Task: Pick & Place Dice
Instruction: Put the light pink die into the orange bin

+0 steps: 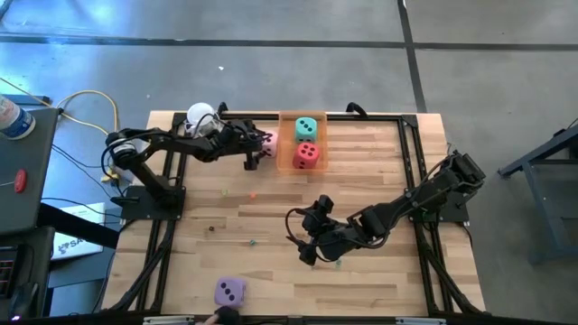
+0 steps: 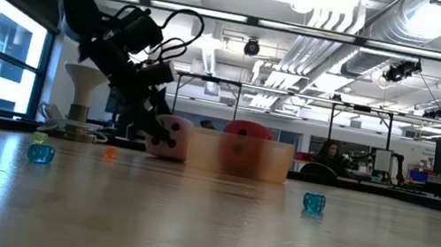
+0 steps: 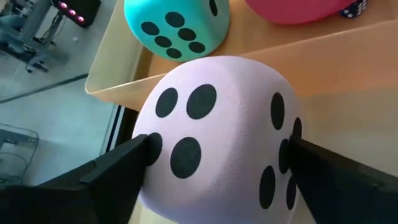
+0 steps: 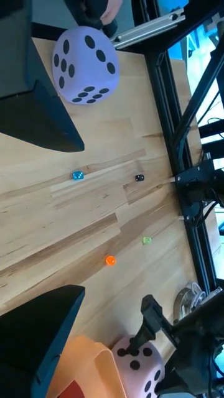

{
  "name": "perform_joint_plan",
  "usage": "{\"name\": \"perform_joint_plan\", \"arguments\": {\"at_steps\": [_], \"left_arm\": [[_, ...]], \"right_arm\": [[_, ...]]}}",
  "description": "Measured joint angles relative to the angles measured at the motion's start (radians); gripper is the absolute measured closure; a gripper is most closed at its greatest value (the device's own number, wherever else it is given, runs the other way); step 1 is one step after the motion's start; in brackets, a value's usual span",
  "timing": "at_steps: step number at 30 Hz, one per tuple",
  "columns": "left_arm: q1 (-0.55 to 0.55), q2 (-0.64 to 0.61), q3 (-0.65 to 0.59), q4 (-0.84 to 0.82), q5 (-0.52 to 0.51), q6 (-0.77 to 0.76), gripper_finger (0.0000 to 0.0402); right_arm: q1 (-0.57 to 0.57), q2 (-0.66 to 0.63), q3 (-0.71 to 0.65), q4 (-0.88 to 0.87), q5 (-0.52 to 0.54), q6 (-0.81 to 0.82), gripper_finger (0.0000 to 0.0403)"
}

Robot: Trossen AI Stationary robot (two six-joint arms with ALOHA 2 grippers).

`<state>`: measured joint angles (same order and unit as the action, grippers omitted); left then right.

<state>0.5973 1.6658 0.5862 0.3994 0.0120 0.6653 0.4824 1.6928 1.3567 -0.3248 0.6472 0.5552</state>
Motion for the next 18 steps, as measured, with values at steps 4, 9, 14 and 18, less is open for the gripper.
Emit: {"name": "perform_joint_plan", "arguments": {"at_steps": [4,9,14,18], "left_arm": [[0.002,0.014,0.001,0.014,-0.003,0.011,0.0098],[0.002,0.014,0.000,0.015,-0.010,0.007,0.0121],[0.002,0.015,-0.002,0.022,-0.020,-0.005,0.0121],[-0.006,-0.001,-0.004,0.013,-0.031,-0.010,0.0121]], "right_arm": [[0.000,0.000,0.000,0.000,0.000,0.002,0.0044],[0.000,0.000,0.000,0.002,-0.001,0.002,0.0044],[0.000,0.000,0.000,0.003,-0.001,0.002,0.0044],[0.000,0.000,0.000,0.003,-0.003,0.002,0.0044]]}}
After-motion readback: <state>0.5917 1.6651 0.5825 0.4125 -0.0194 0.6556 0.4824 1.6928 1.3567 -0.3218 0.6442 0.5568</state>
